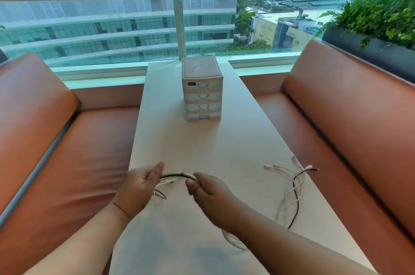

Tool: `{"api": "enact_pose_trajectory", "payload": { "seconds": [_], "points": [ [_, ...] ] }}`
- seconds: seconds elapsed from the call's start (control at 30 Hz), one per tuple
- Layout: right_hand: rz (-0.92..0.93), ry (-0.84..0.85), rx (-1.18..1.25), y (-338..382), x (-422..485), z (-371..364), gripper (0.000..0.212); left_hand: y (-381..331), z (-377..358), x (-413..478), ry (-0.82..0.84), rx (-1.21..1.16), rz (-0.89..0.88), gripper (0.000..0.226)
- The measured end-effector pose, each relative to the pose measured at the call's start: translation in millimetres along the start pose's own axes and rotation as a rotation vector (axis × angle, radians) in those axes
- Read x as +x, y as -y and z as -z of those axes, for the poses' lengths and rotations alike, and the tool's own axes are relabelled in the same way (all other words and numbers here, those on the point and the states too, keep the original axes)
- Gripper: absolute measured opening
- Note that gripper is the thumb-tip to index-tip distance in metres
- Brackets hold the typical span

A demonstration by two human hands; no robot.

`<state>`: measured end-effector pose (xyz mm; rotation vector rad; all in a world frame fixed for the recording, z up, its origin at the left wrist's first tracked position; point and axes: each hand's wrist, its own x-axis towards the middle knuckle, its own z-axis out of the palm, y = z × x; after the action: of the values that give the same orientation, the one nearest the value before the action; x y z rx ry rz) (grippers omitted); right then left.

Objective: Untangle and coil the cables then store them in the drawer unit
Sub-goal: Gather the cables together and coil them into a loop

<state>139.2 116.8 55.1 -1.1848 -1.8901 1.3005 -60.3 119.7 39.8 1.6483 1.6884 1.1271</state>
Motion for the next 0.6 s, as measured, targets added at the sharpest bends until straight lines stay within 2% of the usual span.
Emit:
{"api": "enact_pose_trajectory", "payload": {
  "seconds": [0.07, 0.13, 0.23, 0.33, 0.43, 0.53, 0.6],
  "points": [
    [0.028, -0.091, 0.029, 0, 6, 13, 0.034, 5, 9, 8, -0.047, -0.152, 0.142, 0.054],
    [0.037, -0.104, 0.024, 1, 11, 22, 0.034, 4, 12, 14, -0.109, -0.225, 0.218, 0.046],
    [0.012, -0.04, 0.074, 7, 12, 30, 0.031, -7, 10, 21, -0.177, -0.317, 0.256, 0.046],
    [0.031, 0.088, -0.106, 26, 14, 40, 0.017, -22, 15, 25, -0.221, -0.334, 0.248, 0.048],
    [0.064, 0.155, -0.272, 55, 20, 45, 0.024, -41, 20, 26, -0.173, -0.306, 0.181, 0.05],
    [0.07, 0.211, -0.241, 85, 24, 39, 0.026, -63, 20, 25, -0.075, -0.305, 0.129, 0.054],
    [0.088, 0.155, -0.21, 98, 28, 37, 0.027, -74, 20, 26, 0.005, -0.387, 0.099, 0.057]
  ]
}}
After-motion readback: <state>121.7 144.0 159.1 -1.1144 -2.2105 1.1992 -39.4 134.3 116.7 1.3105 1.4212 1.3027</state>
